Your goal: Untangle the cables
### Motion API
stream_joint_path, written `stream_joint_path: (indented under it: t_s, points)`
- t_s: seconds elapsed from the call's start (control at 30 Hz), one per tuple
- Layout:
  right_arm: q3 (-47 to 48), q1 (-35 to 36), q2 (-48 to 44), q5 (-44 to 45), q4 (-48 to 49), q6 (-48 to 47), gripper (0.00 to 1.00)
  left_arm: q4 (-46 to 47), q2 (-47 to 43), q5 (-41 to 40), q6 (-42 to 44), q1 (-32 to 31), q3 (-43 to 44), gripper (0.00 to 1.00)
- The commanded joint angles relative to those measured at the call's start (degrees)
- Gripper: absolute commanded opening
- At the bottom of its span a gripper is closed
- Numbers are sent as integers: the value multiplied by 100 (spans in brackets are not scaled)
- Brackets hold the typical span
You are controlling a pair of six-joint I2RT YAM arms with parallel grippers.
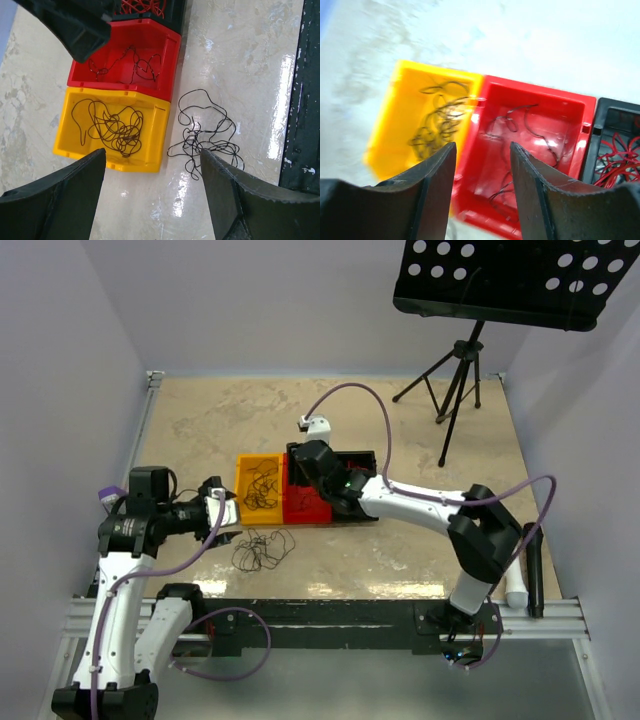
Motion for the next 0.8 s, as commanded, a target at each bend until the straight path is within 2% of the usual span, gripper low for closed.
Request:
stream_joint_path:
  t_s: [0.0, 0.1, 0.2, 0.43, 0.6, 0.77]
  points:
    - [-275, 564, -751, -135, 164, -112, 50, 147, 164, 48, -46, 16, -101, 80]
    - [-539, 1206, -928, 31, 59, -323, 48, 173, 296, -57, -28, 16, -172, 80]
    - [-942, 1523, -946, -38, -64, -123, 48, 217, 314, -66, -28, 16, -189, 80]
    - [-1655, 1779, -858, 146, -284, 555, 50, 235, 199, -66, 16, 16, -234, 80]
    - [-1586, 1779, -446, 217, -161, 494, 55, 156, 208, -49, 86, 25, -163, 80]
    - [-1296, 1779, 117, 235, 129, 283, 56, 112, 173, -66, 86, 16, -154, 80]
